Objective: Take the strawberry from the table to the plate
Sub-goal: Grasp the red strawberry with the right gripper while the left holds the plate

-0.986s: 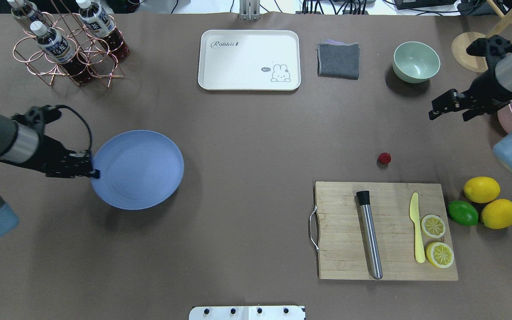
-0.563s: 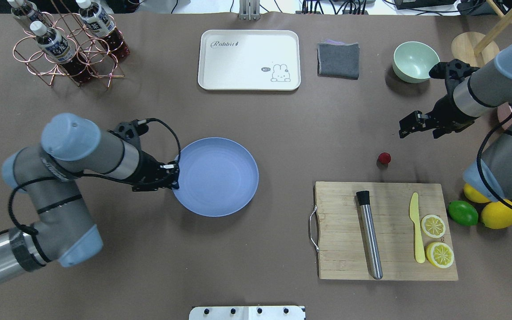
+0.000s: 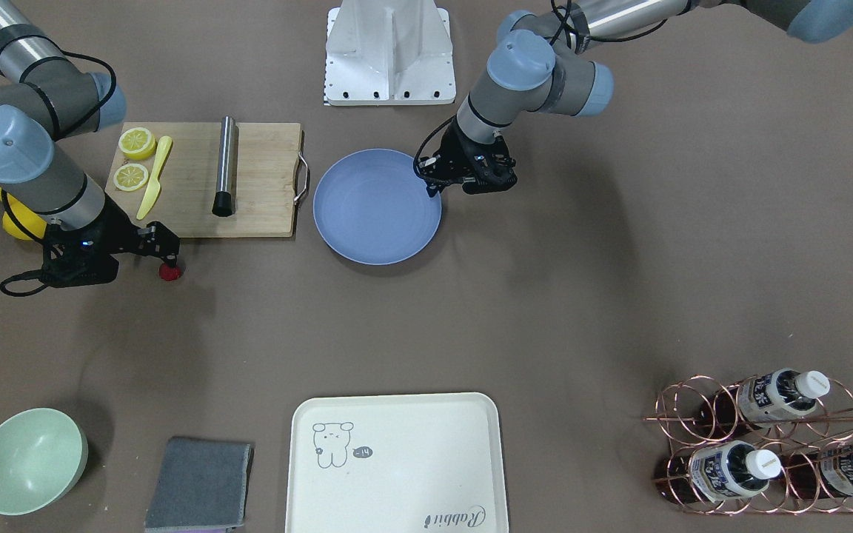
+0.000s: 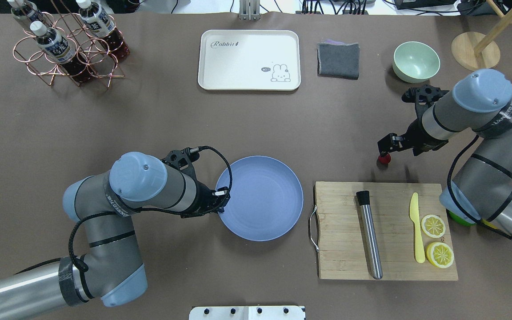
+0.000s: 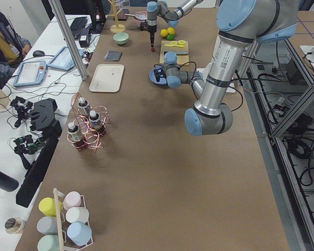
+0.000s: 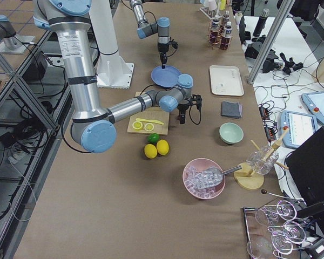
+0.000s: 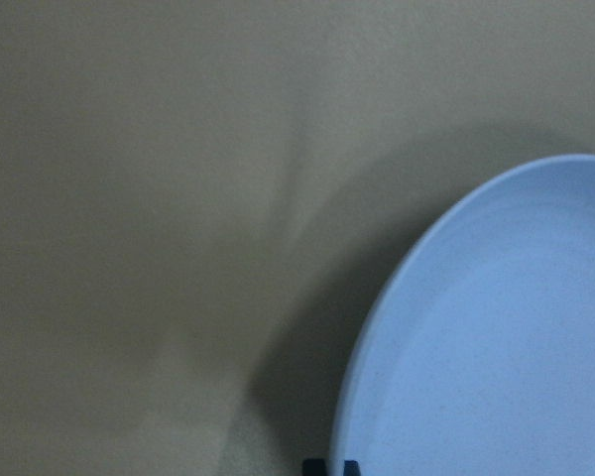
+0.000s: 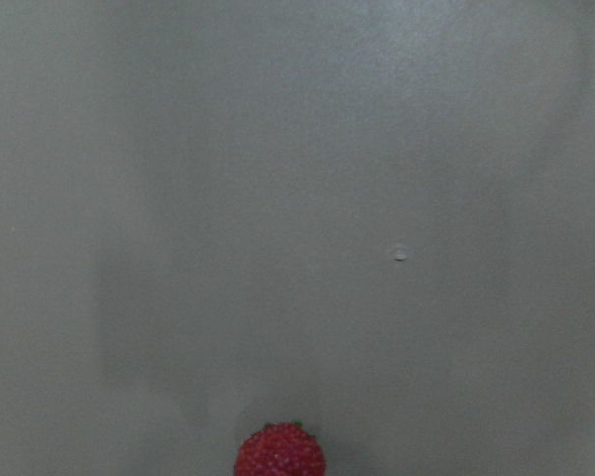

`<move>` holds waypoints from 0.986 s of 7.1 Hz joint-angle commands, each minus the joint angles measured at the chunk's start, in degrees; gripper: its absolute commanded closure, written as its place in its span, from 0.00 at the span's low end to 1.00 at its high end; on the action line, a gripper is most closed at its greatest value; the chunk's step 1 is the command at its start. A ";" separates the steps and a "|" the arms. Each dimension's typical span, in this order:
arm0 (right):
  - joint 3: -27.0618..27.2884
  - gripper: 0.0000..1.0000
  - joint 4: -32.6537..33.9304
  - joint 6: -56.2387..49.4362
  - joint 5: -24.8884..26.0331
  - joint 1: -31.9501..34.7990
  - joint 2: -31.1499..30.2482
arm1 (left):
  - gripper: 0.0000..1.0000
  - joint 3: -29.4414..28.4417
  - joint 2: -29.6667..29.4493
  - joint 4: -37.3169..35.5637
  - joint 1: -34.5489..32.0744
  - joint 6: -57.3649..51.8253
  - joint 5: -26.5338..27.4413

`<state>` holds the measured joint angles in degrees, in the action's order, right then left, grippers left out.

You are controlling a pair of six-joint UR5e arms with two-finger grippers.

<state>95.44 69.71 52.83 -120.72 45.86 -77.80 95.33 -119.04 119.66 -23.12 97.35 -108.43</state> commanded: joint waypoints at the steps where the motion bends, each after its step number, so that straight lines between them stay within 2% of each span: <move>1: -1.66 0.14 -0.01 1.48 1.54 -2.00 1.60 | 1.00 -0.15 -0.40 -0.04 0.62 0.65 0.41; 2: -1.58 0.48 -0.01 1.48 1.55 -2.18 1.69 | 0.77 -0.15 -0.32 -0.04 1.06 0.65 1.11; 3: -1.23 0.99 -0.01 1.57 1.37 -2.09 2.39 | 0.29 0.03 -0.32 -0.04 0.98 0.57 1.03; 4: -0.87 1.00 0.25 1.75 1.02 -1.92 3.26 | 0.03 0.29 -0.32 -0.04 0.89 0.56 1.03; 6: 1.49 1.00 1.04 4.10 0.76 -1.65 5.98 | 0.03 2.73 0.99 -0.13 -0.51 0.56 0.85; 7: 3.94 1.00 3.39 7.69 0.75 -2.18 8.26 | 0.03 5.89 3.79 -0.13 -2.17 -0.04 0.50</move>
<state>96.82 71.12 57.05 -119.90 44.03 -71.97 98.07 -117.77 119.56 -23.66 97.77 -107.64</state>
